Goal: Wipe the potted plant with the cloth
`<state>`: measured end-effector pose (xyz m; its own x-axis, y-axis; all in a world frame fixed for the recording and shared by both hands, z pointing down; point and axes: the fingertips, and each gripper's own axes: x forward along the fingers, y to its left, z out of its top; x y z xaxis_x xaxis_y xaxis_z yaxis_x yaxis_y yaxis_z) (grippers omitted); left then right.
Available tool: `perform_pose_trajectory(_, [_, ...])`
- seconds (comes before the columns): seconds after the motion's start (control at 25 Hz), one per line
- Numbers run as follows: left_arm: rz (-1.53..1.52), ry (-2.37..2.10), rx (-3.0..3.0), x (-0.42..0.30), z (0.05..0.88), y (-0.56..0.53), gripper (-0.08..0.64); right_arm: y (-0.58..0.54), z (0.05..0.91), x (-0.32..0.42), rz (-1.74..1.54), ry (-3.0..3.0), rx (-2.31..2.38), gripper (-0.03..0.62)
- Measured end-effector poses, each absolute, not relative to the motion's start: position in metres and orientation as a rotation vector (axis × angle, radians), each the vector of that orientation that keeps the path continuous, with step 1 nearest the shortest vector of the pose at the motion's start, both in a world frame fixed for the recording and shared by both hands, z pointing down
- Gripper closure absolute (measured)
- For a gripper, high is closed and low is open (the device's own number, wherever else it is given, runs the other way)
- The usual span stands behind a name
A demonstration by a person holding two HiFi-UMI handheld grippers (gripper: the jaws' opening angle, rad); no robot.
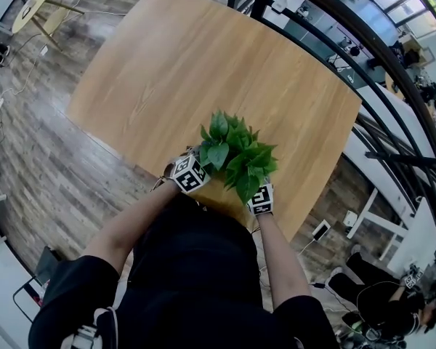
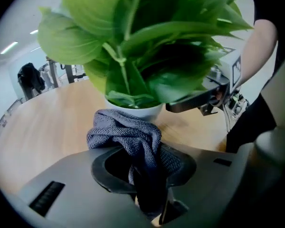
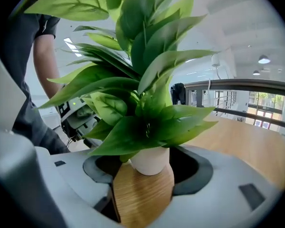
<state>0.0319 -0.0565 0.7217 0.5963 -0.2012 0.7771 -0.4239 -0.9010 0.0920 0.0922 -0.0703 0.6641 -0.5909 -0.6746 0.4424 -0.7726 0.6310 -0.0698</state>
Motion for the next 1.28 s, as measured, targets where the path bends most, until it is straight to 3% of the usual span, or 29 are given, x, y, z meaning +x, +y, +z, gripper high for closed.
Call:
perform_pose_trajectory(0.64, [1.138,-0.610,2.512,0.012,0.719,-0.065,0.414,-0.036,0.677,0.096,0.496,-2.475,1.128,0.308])
perform_pose_trajectory(0.92, [1.132,-0.646,2.510,0.004,0.720,-0.075,0.414,-0.058,0.672,0.087,0.285,-2.463,1.007,0.307])
perform_pose_trajectory(1.28, [1.118,-0.570,2.542,0.020,0.719,-0.066,0.414,-0.068,0.669,0.086,0.327,-2.446,1.113,0.308])
